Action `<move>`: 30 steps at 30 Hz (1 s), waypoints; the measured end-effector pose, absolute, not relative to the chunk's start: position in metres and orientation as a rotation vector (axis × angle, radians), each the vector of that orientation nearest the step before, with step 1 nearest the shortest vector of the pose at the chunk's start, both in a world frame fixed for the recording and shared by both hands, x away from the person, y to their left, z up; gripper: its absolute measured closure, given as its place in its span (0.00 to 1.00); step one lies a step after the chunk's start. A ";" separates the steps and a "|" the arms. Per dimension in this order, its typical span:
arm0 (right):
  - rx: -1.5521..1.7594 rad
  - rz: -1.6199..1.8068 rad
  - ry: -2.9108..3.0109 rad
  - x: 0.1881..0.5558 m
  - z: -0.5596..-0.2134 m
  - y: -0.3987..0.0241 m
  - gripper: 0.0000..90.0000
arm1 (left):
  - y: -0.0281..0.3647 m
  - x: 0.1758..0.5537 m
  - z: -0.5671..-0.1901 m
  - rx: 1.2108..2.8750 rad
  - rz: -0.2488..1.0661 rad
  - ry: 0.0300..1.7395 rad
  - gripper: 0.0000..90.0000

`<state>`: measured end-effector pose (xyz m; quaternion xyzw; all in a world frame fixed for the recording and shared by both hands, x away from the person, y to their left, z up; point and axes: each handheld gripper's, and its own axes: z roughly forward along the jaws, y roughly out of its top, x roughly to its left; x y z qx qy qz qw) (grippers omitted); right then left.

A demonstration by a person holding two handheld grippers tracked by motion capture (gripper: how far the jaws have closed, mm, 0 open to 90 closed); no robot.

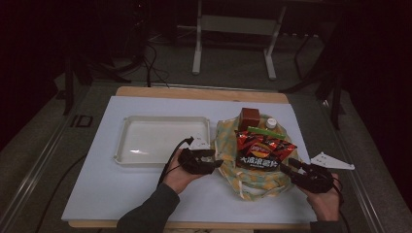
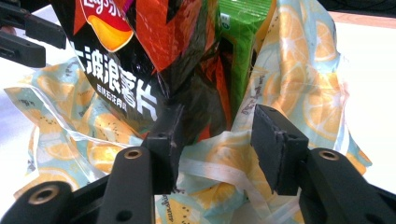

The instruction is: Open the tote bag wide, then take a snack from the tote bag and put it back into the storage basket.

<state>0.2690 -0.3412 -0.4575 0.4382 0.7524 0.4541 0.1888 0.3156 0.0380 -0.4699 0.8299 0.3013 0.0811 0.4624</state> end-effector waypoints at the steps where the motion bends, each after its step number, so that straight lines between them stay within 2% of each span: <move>1: 1.234 1.282 2.114 0.269 -0.457 -0.341 0.59 | 0.039 0.315 -0.470 2.038 0.201 0.745 0.54; 17: 1.175 1.332 2.140 0.266 -0.432 -0.337 0.51 | 0.062 0.299 -0.484 2.027 0.239 0.750 0.57; 30: 1.176 1.366 2.158 0.284 -0.413 -0.336 0.44 | 0.068 0.284 -0.497 2.035 0.263 0.729 0.56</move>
